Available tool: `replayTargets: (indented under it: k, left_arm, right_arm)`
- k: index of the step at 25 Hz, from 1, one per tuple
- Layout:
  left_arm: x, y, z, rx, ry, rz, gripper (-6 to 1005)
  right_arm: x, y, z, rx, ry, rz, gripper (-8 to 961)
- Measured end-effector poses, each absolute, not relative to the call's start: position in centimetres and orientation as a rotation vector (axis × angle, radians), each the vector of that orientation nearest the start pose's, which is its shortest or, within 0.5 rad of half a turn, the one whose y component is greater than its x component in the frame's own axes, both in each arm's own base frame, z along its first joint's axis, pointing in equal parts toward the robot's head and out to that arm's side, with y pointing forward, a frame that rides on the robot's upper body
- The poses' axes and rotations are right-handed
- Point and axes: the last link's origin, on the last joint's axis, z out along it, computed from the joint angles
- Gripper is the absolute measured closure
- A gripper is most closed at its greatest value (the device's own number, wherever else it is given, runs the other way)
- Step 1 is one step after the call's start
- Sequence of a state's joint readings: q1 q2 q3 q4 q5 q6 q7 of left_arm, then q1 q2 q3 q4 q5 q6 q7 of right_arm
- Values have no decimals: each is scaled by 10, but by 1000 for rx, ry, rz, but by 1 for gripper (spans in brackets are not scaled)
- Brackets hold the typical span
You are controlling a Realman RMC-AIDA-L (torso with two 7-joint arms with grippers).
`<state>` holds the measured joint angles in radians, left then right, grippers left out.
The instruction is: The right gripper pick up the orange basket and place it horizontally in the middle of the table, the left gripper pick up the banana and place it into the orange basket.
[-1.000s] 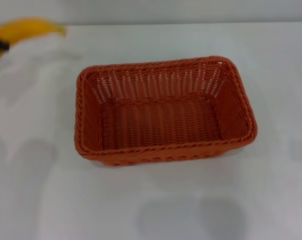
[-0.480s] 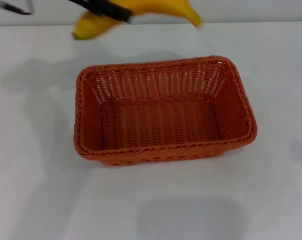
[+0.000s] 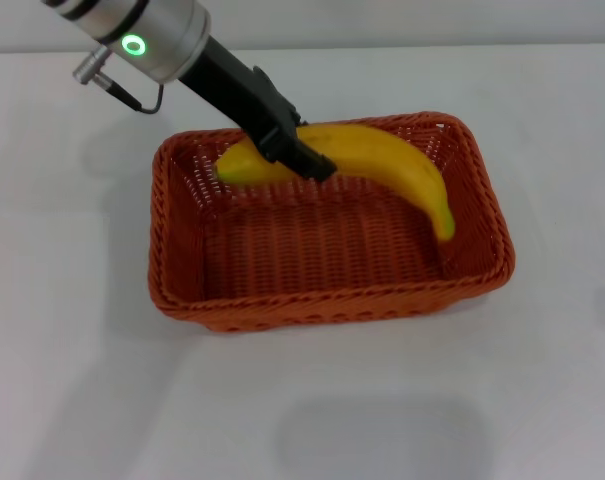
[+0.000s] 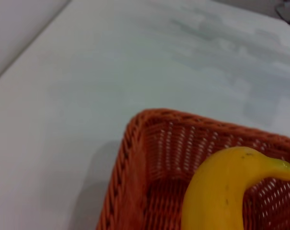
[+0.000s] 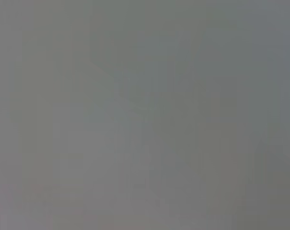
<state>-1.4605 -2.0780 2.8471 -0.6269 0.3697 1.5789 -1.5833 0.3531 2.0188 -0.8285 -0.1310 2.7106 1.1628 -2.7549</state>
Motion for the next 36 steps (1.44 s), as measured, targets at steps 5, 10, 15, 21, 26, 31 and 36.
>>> replayTargets:
  k: [5,10,15,21,26,31,36]
  left_arm:
    - [-107,433,-10,-3010,-440,176,480]
    - [-105,439,-6,-2972,-462,-17,408]
    - [-112,448,12,-2838,-489,-307,251]
    - [-139,448,55,-2456,-550,-985,158]
    - [-203,421,79,-1975,-547,-1362,111]
    - [-287,375,70,-1529,-577,-1264,111]
    - [-363,315,55,-1136,-764,-1068,111]
  right_arm:
    - [401,308,79,-1298,634,666,299]
    - [401,308,79,-1298,633,667,299]
    - [400,309,79,-1299,631,669,298]
    - [400,308,80,-1299,630,667,298]
    - [400,308,80,-1299,630,667,298]
    - [400,309,80,-1301,628,669,297]
    - [391,315,78,-1336,581,675,297]
